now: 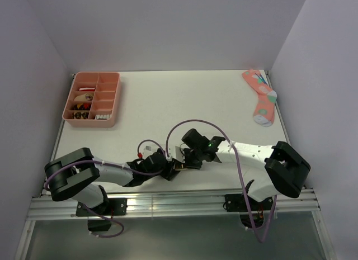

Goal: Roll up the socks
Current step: Roll the sock at the center of the board, then pick up the sock at the center of the board.

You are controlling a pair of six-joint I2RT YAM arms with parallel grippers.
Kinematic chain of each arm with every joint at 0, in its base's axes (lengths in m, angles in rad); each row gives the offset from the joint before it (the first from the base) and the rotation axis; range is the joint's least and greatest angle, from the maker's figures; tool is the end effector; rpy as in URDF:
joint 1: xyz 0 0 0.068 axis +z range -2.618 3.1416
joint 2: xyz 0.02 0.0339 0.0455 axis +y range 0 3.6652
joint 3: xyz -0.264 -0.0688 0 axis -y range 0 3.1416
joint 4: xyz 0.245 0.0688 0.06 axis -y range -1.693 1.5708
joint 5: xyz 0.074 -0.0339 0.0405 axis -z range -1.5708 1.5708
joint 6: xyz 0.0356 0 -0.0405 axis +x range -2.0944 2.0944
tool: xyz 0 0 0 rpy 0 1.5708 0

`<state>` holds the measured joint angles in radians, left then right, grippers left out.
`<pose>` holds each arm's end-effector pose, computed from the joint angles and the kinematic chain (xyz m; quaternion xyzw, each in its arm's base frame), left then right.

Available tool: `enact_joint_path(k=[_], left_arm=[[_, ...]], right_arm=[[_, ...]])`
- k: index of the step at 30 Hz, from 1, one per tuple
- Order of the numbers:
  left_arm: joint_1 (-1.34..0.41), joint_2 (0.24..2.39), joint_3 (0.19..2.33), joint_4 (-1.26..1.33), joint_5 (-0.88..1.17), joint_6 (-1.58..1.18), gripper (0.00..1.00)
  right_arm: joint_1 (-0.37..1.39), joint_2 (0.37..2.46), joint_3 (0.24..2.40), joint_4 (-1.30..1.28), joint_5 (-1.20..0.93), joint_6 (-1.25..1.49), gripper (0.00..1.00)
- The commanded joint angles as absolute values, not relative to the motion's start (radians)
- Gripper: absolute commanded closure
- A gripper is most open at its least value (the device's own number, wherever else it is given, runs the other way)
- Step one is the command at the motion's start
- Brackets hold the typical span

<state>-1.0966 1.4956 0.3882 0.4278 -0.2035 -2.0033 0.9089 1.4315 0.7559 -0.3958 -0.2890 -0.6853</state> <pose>0.1197 -0.2174 0.1160 -0.4325 0.7878 -0.4268 0.1006 0.1541 0.2144 0.1736 -0.7108 0.6446 0.1659 0.2274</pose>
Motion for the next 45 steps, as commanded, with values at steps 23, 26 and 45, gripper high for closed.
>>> enact_joint_path(k=[23,26,45], left_arm=[[-1.091,1.557,0.477,0.239,-0.207,-1.964,0.65],[-1.091,1.566,0.485,0.247,-0.199,-1.951,0.81],[-1.013,1.571,0.465,0.383,-0.127,-1.784,1.0]], right_arm=[[0.881,1.465,0.776,-0.532,-0.39,-0.693,0.87],[0.881,1.465,0.772,-0.525,-0.385,-0.689,0.87],[0.749,1.319,0.963,-0.675,-0.347,-0.658,0.45]])
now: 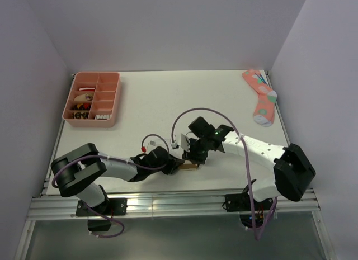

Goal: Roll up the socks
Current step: Pick up the sock at the center of the board.

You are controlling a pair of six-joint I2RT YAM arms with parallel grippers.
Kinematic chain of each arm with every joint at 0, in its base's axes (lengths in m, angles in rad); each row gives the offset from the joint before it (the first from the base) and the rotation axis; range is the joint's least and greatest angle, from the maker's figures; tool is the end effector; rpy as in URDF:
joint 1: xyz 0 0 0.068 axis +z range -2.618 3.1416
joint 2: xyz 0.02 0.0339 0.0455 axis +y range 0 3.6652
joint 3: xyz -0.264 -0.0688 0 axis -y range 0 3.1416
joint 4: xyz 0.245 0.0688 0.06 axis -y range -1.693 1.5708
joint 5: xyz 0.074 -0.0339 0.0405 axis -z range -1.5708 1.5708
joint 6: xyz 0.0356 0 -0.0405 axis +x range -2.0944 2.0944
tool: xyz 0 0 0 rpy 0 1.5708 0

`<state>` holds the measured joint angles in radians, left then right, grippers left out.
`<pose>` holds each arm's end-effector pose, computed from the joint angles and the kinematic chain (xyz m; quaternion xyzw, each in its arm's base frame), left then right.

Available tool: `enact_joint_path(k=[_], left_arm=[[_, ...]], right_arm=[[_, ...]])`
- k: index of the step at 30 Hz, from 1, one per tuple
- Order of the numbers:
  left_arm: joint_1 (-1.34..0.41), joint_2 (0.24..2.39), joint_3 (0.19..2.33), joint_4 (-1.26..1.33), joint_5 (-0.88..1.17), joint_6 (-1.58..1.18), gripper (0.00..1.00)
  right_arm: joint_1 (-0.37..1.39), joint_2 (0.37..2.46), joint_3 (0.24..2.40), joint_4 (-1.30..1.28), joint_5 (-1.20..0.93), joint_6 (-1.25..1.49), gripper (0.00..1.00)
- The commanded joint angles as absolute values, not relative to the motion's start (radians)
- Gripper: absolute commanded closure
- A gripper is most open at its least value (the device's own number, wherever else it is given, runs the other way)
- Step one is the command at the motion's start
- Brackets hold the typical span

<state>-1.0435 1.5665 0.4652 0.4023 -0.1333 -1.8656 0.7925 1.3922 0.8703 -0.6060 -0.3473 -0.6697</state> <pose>0.1384 -0.2282 0.1158 -0.3872 0.8179 -0.4114 0.1088 0.1749 0.1947 0.2061 -0.6698 0.6900 0.1815 0.2056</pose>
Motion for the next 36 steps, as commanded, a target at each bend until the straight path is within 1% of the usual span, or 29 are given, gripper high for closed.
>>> enact_joint_path(k=[1,5,10,14,15,18,19,20,21,22,23,24,25,26,28,29,31,33,36], left_arm=[[-1.006,1.566,0.465,0.382,-0.127,-1.755,1.0],[-0.966,1.517,0.434,0.425,-0.107,-1.697,1.0],[-0.853,1.413,0.477,0.345,-0.074,-1.498,1.0],[-0.73,1.284,0.613,0.188,-0.075,-1.317,1.0],[-0.677,1.269,0.645,0.11,-0.08,-1.24,1.0],[-0.536,1.226,0.751,0.032,-0.035,-1.117,1.0],[-0.494,1.221,0.805,-0.03,-0.023,-1.095,1.0],[-0.407,1.224,0.831,-0.046,0.009,-1.069,1.0],[-0.355,1.235,0.857,-0.048,0.134,-1.021,1.0],[-0.3,1.267,0.927,-0.087,0.173,-0.997,1.0],[-0.208,1.288,0.971,-0.121,0.196,-0.965,1.0],[-0.168,1.31,1.012,-0.147,0.263,-0.887,1.0],[-0.125,1.353,1.094,-0.181,0.285,-0.852,1.0],[-0.047,1.364,1.127,-0.236,0.301,-0.824,1.0],[0.042,1.374,1.143,-0.206,0.426,-0.785,1.0],[0.136,1.384,1.147,-0.196,0.47,-0.787,1.0],[0.213,1.426,1.176,-0.228,0.565,-0.753,1.0],[0.287,1.468,1.204,-0.314,0.607,-0.7,1.0],[0.337,1.522,1.253,-0.367,0.598,-0.667,1.0]], right_arm=[[0.723,1.289,0.975,-0.698,-0.344,-0.655,0.45],[0.666,1.227,1.04,-0.756,-0.318,-0.624,0.43],[0.614,1.16,1.064,-0.779,-0.252,-0.614,0.42],[0.545,1.147,1.106,-0.837,-0.287,-0.656,0.42],[0.522,1.141,1.111,-0.841,-0.297,-0.675,0.42],[0.471,1.149,1.141,-0.857,-0.336,-0.687,0.42],[0.457,1.157,1.153,-0.868,-0.347,-0.678,0.41],[0.448,1.167,1.193,-0.888,-0.353,-0.66,0.41],[0.431,1.18,1.221,-0.916,-0.391,-0.657,0.41],[0.423,1.207,1.271,-0.97,-0.409,-0.655,0.41],[0.417,1.216,1.291,-0.991,-0.422,-0.647,0.41],[0.413,1.227,1.305,-1.002,-0.428,-0.644,0.41],[0.411,1.244,1.324,-1.014,-0.423,-0.643,0.41],[0.41,1.255,1.327,-1.014,-0.413,-0.64,0.41],[0.41,1.27,1.333,-1.011,-0.387,-0.635,0.41],[0.408,1.287,1.335,-1.012,-0.373,-0.631,0.41],[0.402,1.305,1.345,-1.015,-0.371,-0.623,0.41],[0.393,1.334,1.356,-1.031,-0.382,-0.615,0.41],[0.387,1.353,1.364,-1.037,-0.377,-0.598,0.41]])
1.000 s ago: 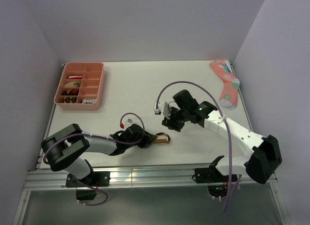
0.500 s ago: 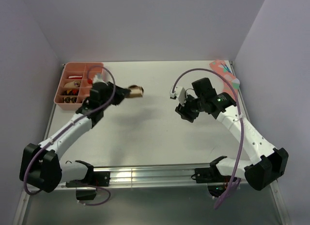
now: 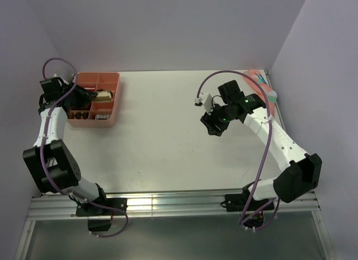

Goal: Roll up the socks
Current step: Place the sock in the storage box.

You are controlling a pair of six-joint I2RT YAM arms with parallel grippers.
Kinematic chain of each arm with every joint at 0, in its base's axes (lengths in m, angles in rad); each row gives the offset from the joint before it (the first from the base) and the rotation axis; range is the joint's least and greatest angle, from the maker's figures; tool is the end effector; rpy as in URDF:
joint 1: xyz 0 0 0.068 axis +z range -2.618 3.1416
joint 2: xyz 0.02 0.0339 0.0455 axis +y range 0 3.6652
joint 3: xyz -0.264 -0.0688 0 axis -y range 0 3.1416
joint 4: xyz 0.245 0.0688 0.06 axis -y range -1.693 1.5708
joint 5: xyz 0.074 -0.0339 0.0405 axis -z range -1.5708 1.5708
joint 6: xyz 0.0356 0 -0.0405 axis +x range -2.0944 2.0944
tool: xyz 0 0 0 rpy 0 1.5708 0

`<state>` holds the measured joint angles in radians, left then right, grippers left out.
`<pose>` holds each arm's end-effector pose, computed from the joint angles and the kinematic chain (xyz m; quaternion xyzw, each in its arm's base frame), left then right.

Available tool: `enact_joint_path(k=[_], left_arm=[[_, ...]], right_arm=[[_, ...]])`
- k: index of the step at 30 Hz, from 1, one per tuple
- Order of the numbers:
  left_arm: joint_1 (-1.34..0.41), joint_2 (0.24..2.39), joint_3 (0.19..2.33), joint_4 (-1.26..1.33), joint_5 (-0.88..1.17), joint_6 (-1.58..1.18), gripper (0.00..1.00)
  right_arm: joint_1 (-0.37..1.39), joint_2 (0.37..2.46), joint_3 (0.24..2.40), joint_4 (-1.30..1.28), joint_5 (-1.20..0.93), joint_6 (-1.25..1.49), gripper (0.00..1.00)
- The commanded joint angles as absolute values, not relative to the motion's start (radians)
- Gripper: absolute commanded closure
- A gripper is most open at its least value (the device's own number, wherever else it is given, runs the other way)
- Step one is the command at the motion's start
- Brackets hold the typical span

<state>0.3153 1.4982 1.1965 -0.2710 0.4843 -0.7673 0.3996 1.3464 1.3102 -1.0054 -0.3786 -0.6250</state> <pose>0.3296 0.0901 0.3041 -0.3409 0.7897 -0.3093 0.4056 0.2365 0.1142 0.3295 -0.5076 0.8021 0.1516 0.2756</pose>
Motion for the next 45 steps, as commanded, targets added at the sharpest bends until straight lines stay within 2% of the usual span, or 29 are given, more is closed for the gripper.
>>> enact_joint_path(k=[1,7,24,45], left_arm=[[0.35,1.538,1.258,-0.354,0.613,-0.67,1.0],[0.4,1.631,1.312,-0.359,0.653,-0.672,1.0],[0.413,1.836,1.538,-0.535,0.557,-0.62,1.0],[0.405,1.94,1.54,-0.549,0.466,-0.684,0.99]], right_arm=[[0.385,1.359,1.367,-1.045,-0.379,-0.597,0.41],[0.377,1.396,1.373,-1.071,-0.387,-0.586,0.41],[0.371,1.442,1.376,-1.032,-0.426,-0.549,0.41],[0.364,1.493,1.364,-1.006,-0.454,-0.563,0.42]])
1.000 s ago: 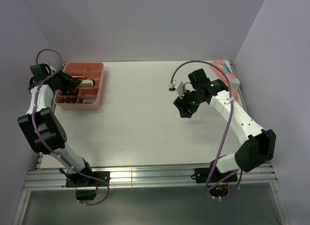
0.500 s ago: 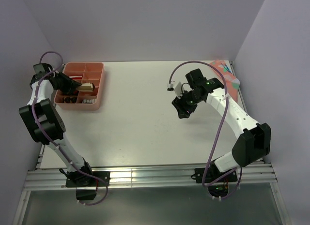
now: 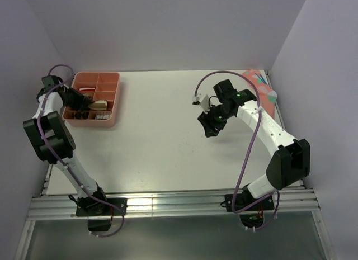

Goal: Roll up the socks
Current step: Place the sock in the storage box.

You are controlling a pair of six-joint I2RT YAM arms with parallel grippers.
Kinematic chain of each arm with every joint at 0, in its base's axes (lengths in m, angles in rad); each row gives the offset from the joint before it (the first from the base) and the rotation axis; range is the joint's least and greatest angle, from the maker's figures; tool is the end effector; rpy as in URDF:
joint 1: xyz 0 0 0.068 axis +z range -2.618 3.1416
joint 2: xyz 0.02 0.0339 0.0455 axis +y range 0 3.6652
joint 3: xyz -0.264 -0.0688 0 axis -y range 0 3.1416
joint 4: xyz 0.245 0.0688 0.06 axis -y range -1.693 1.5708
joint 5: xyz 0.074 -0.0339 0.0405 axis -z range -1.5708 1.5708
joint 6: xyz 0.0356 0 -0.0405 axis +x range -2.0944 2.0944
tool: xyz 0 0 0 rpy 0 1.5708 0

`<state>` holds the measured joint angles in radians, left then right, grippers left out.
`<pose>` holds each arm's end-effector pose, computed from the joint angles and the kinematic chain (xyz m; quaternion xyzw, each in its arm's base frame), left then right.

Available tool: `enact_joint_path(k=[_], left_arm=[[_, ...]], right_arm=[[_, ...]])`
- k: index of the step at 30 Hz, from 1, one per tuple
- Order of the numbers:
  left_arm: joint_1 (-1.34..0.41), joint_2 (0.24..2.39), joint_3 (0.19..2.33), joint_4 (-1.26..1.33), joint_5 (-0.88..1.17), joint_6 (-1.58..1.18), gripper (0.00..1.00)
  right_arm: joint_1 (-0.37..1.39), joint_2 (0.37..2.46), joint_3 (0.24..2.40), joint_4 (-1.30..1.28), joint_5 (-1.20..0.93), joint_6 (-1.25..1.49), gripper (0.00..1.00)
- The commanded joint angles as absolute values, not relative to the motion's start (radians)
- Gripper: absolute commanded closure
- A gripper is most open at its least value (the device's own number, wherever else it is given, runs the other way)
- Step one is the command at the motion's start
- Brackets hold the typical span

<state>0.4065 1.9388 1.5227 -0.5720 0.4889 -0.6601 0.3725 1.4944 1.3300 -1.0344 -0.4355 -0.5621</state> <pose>0.3936 0.1512 0.2276 -0.4126 0.8357 -0.2652 0.2471 0.2646 0.1195 0.2968 -0.4679 0.8387 0.1943 0.1998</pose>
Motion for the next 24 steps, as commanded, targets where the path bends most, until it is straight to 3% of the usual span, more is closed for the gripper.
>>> enact_joint_path(k=[1,24], left_arm=[[0.4,1.945,1.54,-0.548,0.462,-0.689,1.0],[0.299,2.029,1.643,-0.604,0.276,-0.776,1.0]], right_arm=[[0.362,1.494,1.361,-1.005,-0.454,-0.564,0.42],[0.348,1.482,1.289,-0.974,-0.483,-0.561,0.42]])
